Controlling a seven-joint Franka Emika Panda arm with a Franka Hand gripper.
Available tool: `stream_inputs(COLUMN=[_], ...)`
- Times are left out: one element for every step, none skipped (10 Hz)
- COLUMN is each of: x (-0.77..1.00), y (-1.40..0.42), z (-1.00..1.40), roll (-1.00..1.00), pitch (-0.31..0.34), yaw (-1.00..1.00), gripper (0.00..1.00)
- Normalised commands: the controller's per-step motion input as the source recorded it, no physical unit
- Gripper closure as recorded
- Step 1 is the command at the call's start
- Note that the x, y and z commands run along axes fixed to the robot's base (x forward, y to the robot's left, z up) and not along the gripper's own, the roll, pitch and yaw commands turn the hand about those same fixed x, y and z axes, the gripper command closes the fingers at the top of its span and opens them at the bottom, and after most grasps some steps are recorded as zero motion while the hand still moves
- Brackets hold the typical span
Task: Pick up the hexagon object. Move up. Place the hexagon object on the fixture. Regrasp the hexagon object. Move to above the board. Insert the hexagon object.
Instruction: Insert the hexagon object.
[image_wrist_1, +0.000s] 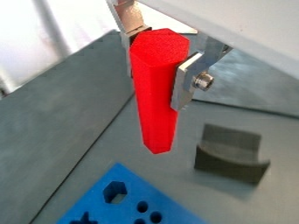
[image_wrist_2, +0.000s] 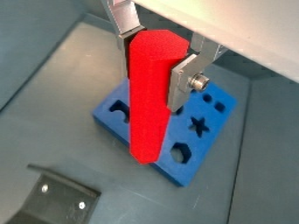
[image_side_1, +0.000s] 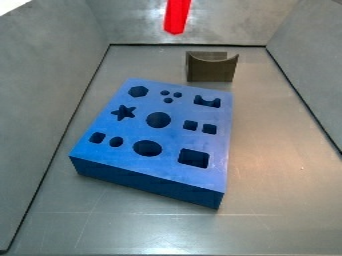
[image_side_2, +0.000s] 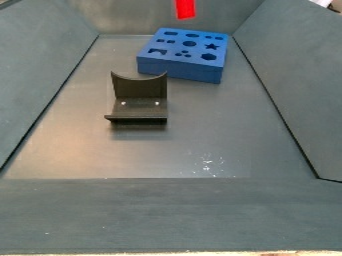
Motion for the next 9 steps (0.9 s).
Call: stream_inputs(x=[0.00, 0.00, -0.10, -0.27, -0.16, -0.13, 0.03, 0.00, -0.56], y=[0.00, -0.01, 0.00, -0.03, -0.08, -0.04, 0.16, 0.00, -0.11], z=[-0.38, 0.00, -0.50, -0.45, -0.20, 0.00, 0.00, -0.07, -0.36], roll=[0.00, 0.08, -0.17, -0.28, -0.34, -0.50, -0.28, 0.00, -0.37], pitch=[-0.021, 0.000, -0.184, -0.234, -0.360, -0.356, -0.129, 0.000, -0.009], yaw=[-1.00, 0.13, -0.20, -0.77, -0.78, -0.58, 0.09, 0.00, -0.25], gripper=[1.00, 1.00, 1.00, 1.00, 1.00, 1.00, 1.00, 1.00, 1.00])
